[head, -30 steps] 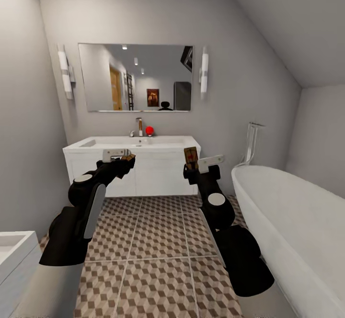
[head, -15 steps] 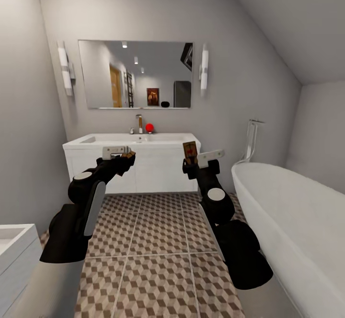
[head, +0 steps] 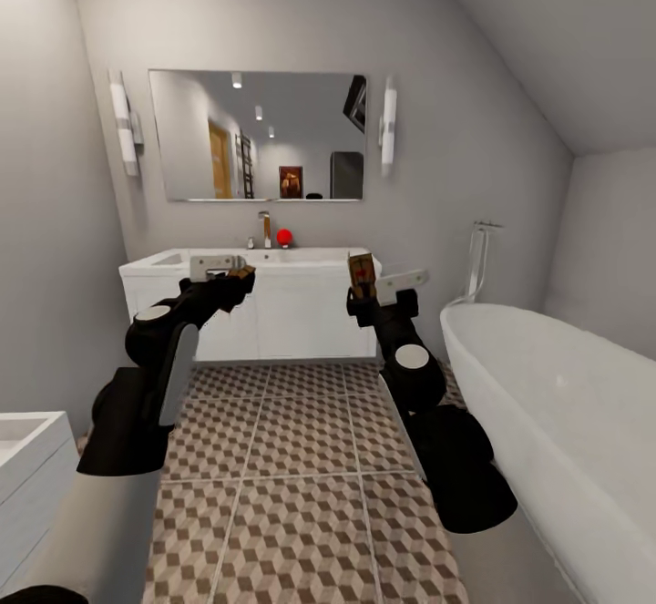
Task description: Take the four mousetraps from the cabinet in the bathroom and place them on the bathroom floor. Make sure all four end up on the same floor surface, and ensure that at least two of them are either under or directly next to the same bathroom sink.
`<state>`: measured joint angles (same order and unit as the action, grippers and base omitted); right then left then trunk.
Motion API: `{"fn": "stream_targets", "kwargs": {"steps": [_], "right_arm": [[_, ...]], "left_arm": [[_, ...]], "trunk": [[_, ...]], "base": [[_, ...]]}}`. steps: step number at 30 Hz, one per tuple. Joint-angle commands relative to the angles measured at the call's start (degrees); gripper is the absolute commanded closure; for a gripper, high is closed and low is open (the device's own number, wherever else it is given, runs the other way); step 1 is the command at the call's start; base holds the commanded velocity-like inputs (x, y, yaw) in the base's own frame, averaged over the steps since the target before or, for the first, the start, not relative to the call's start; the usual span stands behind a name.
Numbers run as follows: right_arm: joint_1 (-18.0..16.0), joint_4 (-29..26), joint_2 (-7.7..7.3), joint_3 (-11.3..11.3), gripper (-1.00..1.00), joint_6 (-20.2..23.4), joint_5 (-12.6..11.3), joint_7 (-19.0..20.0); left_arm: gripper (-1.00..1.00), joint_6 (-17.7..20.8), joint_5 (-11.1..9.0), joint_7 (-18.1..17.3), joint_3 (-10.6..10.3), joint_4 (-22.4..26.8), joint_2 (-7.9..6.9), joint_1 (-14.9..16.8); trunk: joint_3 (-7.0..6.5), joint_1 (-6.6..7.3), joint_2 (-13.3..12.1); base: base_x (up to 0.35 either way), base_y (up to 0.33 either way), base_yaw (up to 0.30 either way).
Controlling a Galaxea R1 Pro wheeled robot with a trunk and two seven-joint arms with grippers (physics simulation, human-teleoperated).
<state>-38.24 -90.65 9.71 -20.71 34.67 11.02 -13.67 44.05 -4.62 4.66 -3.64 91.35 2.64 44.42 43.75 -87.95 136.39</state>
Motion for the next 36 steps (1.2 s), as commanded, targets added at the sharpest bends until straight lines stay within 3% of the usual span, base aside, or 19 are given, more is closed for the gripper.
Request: {"fn": "stream_targets", "kwargs": {"steps": [1,9,17,21,25,27,30,36], "right_arm": [[-0.6,0.0,0.0,-0.1,1.0,0.3,0.1,-0.3],[-7.3,0.7,0.1,0.1,1.0,0.9,0.0,-0.6],[-13.4,2.6,0.13,0.1,1.0,2.3,-0.1,-0.6],[-16.7,3.1,0.11,0.2,1.0,2.7,-0.2,-0.6],[-19.0,3.9,0.1,0.3,1.0,2.7,-0.4,-0.5],[-20.8,5.0,0.08,0.4,1.0,2.7,-0.5,-0.3],[-24.0,7.4,0.09,0.5,1.0,2.7,-0.5,-0.3],[-29.8,12.4,0.28,0.5,1.0,2.7,-0.6,-0.2]], "left_arm": [[1.0,0.2,-0.5,0.5,0.0,0.1,0.0,0.8],[1.0,0.2,-0.4,1.1,-0.4,0.0,0.01,7.1],[1.0,0.2,-0.3,4.8,-0.6,-0.2,0.0,12.0],[1.0,0.8,-0.2,5.3,-0.6,-0.4,-0.01,15.5],[1.0,1.1,2.0,5.5,-1.0,-0.6,0.17,17.6],[1.0,1.2,4.9,5.5,-1.9,-1.1,0.39,18.3],[1.0,1.2,7.7,5.6,-2.6,-2.8,0.61,20.4],[1.0,1.2,9.4,5.3,-3.0,-11.1,0.64,27.8]], "trunk": [[0.26,-0.22,0.4],[1.69,-1.97,3.7],[3.13,-3.72,6.8],[4.02,-3.83,6.9],[4.9,-3.93,7.0],[5.35,-3.98,7.0],[6.01,-4.06,7.0],[7.34,-4.21,7.1]], "base": [[0.0,0.0,0.0],[0.0,0.0,0.0],[0.0,0.0,0.0],[0.0,0.0,0.0],[0.0,0.0,0.0],[0.0,0.0,0.0],[0.0,0.0,0.0],[0.0,0.0,0.0]]}}
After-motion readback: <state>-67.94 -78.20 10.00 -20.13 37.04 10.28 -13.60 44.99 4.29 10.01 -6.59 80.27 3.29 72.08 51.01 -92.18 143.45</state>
